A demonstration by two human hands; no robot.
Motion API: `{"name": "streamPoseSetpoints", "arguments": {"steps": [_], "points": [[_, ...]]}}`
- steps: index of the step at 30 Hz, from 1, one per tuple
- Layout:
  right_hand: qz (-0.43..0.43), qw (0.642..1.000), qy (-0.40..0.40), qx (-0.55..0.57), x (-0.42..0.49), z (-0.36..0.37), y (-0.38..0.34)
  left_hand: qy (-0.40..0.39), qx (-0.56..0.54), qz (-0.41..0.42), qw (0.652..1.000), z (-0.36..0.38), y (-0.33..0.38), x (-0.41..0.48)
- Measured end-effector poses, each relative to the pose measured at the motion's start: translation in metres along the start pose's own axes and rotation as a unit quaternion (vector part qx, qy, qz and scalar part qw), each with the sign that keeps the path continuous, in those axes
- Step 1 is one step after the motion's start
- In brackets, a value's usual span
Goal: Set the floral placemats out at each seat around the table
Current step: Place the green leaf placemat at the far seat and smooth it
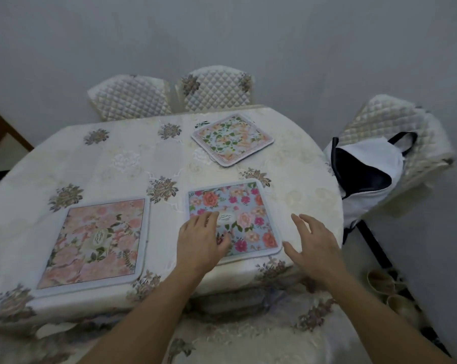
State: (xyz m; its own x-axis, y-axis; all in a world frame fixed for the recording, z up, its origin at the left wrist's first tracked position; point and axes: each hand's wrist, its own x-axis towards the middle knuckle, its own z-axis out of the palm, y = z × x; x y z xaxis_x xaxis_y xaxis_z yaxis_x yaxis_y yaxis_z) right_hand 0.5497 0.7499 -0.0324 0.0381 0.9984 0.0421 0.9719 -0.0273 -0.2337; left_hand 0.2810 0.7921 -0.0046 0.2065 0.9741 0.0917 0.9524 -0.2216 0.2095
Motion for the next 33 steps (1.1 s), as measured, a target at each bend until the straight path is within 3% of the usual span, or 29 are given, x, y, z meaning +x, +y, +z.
{"name": "streamPoseSetpoints", "arguments": {"steps": [19, 33], "points": [[-0.080, 0.996, 0.006, -0.043, 0.280, 0.000, 0.048, 0.006, 0.013, -0.139, 0.990, 0.053, -0.034, 0.224], [-0.134, 0.991, 0.002, -0.006, 0.487, 0.077, 0.116, -0.024, 0.007, -0.283, 0.959, 0.152, -0.045, 0.370]]}}
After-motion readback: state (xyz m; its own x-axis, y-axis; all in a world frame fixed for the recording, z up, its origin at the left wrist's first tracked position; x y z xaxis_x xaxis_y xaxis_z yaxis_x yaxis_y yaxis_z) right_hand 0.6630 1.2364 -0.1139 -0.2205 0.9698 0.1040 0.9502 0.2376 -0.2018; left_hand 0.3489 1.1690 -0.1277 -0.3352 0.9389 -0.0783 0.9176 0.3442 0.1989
